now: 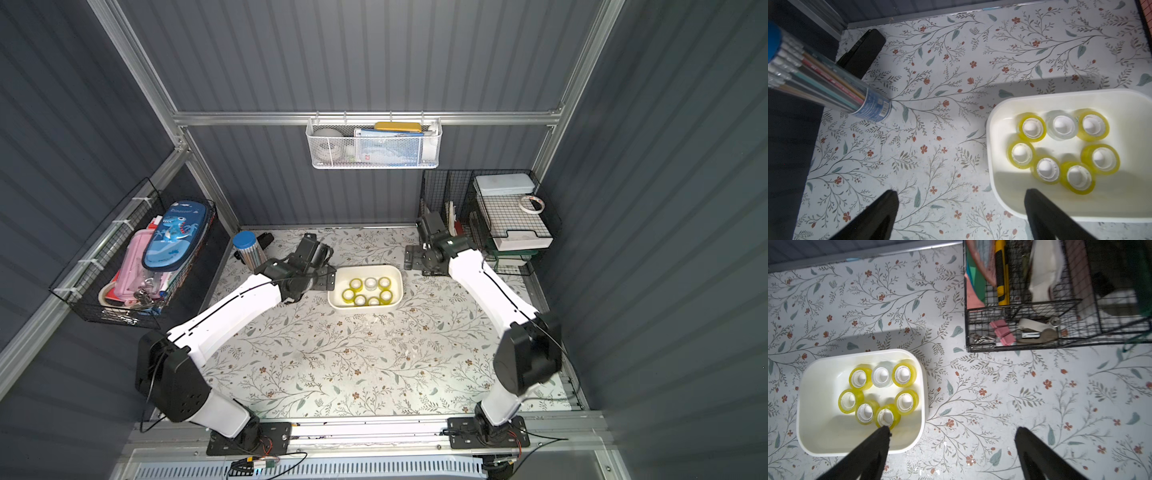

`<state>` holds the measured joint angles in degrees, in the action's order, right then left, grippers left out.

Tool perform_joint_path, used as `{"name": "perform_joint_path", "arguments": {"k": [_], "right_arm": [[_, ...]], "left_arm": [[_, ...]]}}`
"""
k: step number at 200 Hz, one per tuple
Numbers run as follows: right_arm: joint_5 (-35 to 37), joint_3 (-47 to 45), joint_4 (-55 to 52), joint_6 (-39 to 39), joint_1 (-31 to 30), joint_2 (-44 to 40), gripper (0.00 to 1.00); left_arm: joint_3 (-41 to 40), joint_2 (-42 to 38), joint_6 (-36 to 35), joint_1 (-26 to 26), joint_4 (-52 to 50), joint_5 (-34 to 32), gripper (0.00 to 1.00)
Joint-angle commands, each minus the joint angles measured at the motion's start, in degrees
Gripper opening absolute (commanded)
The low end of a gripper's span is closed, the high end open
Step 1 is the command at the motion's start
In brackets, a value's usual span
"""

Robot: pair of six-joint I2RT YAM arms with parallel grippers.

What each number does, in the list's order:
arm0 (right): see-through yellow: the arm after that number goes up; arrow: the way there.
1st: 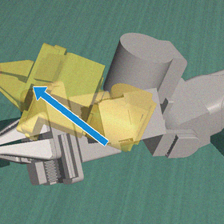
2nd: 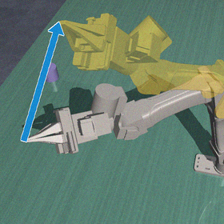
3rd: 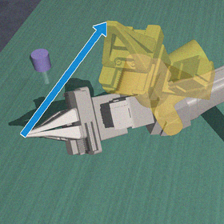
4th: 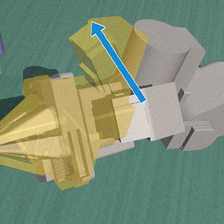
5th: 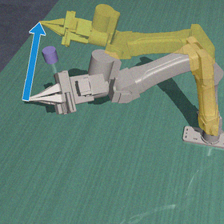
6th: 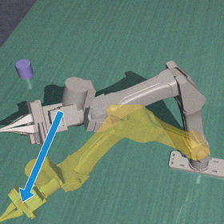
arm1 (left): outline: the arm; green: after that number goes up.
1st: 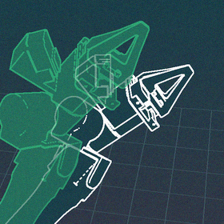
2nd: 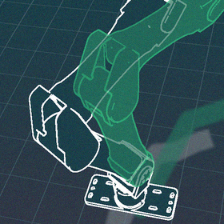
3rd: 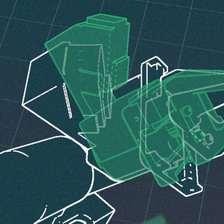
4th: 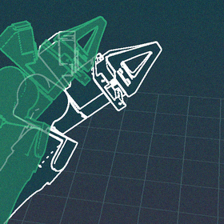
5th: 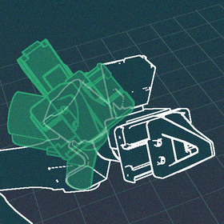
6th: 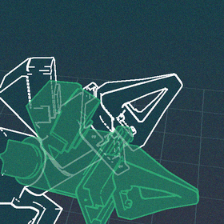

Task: Put the transparent tape into the storage box
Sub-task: Reset both arms

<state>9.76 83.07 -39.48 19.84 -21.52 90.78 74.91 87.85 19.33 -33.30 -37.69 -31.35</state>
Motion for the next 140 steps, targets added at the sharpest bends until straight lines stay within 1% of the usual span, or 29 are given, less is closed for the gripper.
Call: {"name": "perform_joint_path", "arguments": {"k": [1, 15, 21, 44, 62, 76, 85, 104, 124, 140], "right_arm": [[2.6, -13.0, 16.9, -3.9, 0.5, -5.8, 0.99], [3.2, -17.7, 19.4, -3.6, 1.1, -8.8, 0.99], [3.2, -18.8, 19.3, -3.3, 1.6, -9.7, 0.99], [4.1, -23.1, 19.3, -1.2, 3.1, -12.7, 0.99], [5.0, -26.9, 22.2, -1.4, 3.8, -14.6, 0.99], [5.8, -28.7, 23.1, -1.4, 4.4, -15.1, 0.99], [5.8, -29.4, 23.7, -1.7, 4.8, -15.0, 0.99], [5.8, -30.6, 25.1, -2.0, 5.9, -14.8, 0.99], [6.1, -31.9, 26.7, -3.4, 6.7, -14.4, 0.99], [6.8, -32.4, 27.7, -4.1, 7.7, -13.9, 0.99]], "left_arm": [[-5.9, -5.2, -0.6, 0.4, 5.2, -4.9, 0.99], [-10.8, -8.6, -3.8, 0.7, 8.3, -7.5, 0.99], [-12.6, -10.0, -4.0, 1.1, 8.9, -8.6, 0.99], [-18.7, -15.3, -4.4, 6.2, 10.8, -8.1, 0.99], [-24.9, -19.6, -6.8, 10.0, 15.9, -7.9, 0.99], [-28.9, -21.5, -10.7, 11.1, 20.8, -8.9, 0.99], [-30.6, -21.5, -12.5, 11.5, 23.5, -9.8, 1.0], [-33.2, -19.1, -15.6, 12.1, 31.3, -10.6, 0.99], [-35.4, -14.6, -15.9, 15.1, 40.5, -8.1, 0.99], [-36.8, -9.5, -16.2, 17.3, 47.8, -5.4, 0.99]]}}
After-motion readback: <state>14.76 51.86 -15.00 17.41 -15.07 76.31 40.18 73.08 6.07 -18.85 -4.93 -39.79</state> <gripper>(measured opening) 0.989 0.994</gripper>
